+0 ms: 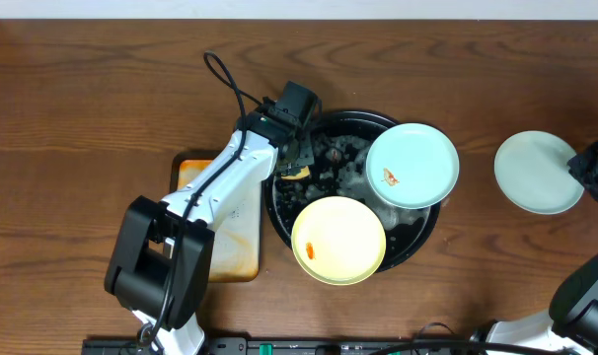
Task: Clean dirty plates on tray and stack at the side
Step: 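Carry the pale green plate right and set it on the table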
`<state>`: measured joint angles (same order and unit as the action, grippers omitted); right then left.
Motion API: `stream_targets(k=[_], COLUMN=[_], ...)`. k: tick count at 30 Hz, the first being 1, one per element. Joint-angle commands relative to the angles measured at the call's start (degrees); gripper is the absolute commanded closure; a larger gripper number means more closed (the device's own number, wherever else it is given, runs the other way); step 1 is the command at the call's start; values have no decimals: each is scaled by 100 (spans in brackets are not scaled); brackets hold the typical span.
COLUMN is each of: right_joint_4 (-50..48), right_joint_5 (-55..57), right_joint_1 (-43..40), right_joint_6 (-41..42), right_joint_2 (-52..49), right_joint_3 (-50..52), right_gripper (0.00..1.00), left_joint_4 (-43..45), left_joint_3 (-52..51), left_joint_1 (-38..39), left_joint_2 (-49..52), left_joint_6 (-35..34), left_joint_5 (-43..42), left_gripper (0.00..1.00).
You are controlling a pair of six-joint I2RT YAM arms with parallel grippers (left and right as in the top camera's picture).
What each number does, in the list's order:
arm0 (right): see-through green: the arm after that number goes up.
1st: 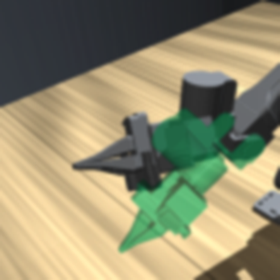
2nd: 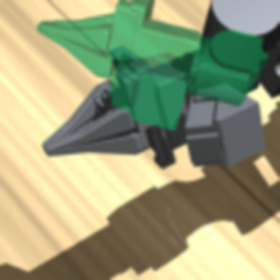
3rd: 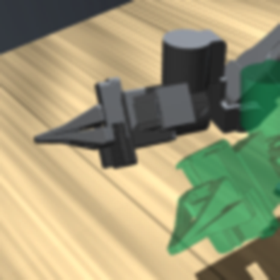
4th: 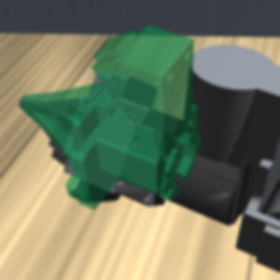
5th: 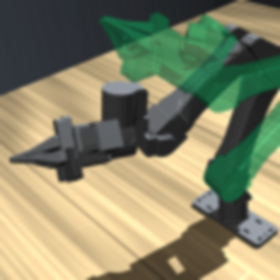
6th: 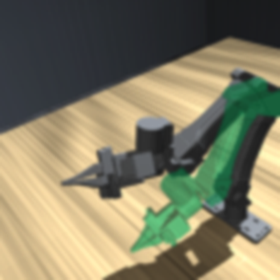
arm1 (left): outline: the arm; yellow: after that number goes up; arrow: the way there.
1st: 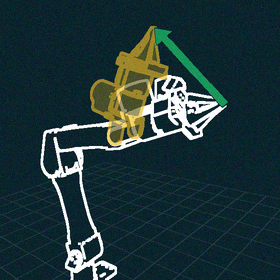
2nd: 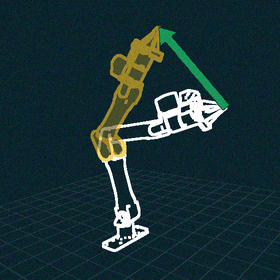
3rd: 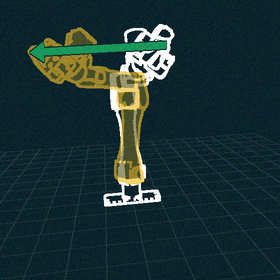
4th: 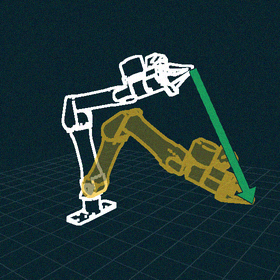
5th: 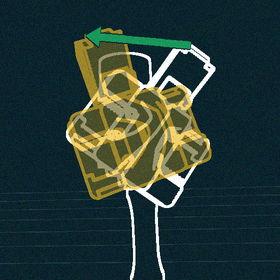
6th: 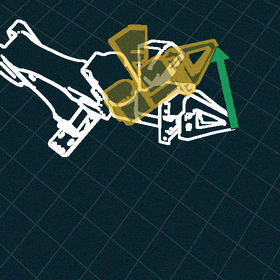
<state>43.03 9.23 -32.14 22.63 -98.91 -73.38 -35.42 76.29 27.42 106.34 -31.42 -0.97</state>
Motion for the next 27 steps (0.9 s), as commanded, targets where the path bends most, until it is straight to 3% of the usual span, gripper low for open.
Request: stream_targets(k=[1, 5, 11, 19, 23, 27], right_joint_4=[7, -46, -177, 188, 271, 391], right_joint_5=[-234, -1517, -4039, -4111, -4009, -3508], right_joint_1=[-46, -20, 498, 1897, 2459, 2870], right_joint_6=[52, -39, -955, -1598, -1851, -1847], right_joint_2=[90, 476, 1220, 1338, 1316, 1316], right_joint_3=[-66, -66, -66, -63, -63, -63], right_gripper=[57, 56, 49, 48, 48, 48], left_joint_4=[-13, -20, -625, -2140, -2044, -1410], left_joint_3=[-85, -68, -57, -129, -608, -1298], left_joint_1=[-35, -42, -420, -1408, -1558, -1659], left_joint_2=[74, -44, -1082, -1781, -1679, -1591], left_joint_6=[103, 614, 636, 1150, 1147, 1147], left_joint_5=[-11, -396, -348, 614, 988, 1008], left_gripper=[84, 92, 91, 88, 88, 84])
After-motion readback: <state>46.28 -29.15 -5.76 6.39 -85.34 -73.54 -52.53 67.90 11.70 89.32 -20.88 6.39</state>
